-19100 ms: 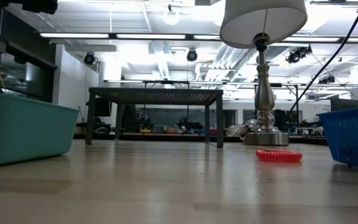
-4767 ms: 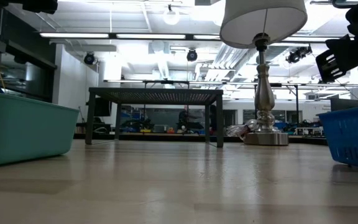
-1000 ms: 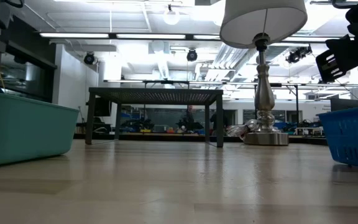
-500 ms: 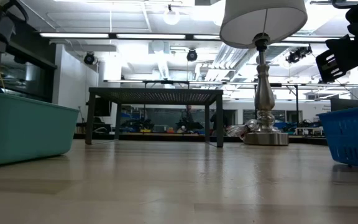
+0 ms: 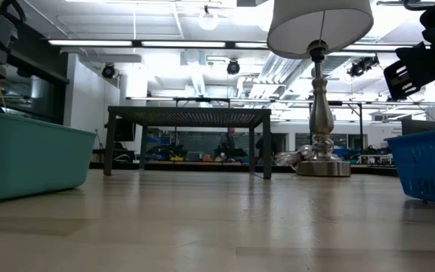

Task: Pick & Place Office Desk Supplies
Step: Put the light blue bin with box of crayons on the shelf

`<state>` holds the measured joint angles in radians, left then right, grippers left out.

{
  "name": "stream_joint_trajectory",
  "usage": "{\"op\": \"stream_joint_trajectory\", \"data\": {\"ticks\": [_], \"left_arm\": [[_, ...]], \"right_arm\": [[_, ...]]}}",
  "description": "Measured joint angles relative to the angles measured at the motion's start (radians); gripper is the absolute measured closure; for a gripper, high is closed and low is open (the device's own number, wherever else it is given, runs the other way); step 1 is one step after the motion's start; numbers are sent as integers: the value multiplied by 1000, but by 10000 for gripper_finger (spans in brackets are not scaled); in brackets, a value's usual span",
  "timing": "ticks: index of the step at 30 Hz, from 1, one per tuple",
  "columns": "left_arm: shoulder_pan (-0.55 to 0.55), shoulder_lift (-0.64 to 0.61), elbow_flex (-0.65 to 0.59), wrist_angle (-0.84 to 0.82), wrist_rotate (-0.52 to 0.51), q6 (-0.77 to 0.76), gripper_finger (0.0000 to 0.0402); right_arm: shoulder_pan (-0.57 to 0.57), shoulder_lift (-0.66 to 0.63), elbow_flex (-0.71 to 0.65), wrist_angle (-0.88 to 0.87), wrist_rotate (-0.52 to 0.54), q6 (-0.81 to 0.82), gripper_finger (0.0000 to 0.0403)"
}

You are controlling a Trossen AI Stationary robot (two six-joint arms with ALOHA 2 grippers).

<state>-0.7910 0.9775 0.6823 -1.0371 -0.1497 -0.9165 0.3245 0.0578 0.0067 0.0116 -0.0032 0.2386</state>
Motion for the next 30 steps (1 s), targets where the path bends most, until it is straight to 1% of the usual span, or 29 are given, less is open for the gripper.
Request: {"op": "stream_joint_trajectory", "data": {"ticks": [5,9,21,30], "left_arm": [[0,31,0,29,5,1,240],[22,66,0,49,42,13,240],[125,137,0,70,94,158,240],[155,197,0,119,148,161,240]], "right_arm": [[0,0,0,0,0,0,269],[0,0,0,0,0,0,269],[0,0,0,0,0,0,269],[0,0,0,0,0,0,269]]}}
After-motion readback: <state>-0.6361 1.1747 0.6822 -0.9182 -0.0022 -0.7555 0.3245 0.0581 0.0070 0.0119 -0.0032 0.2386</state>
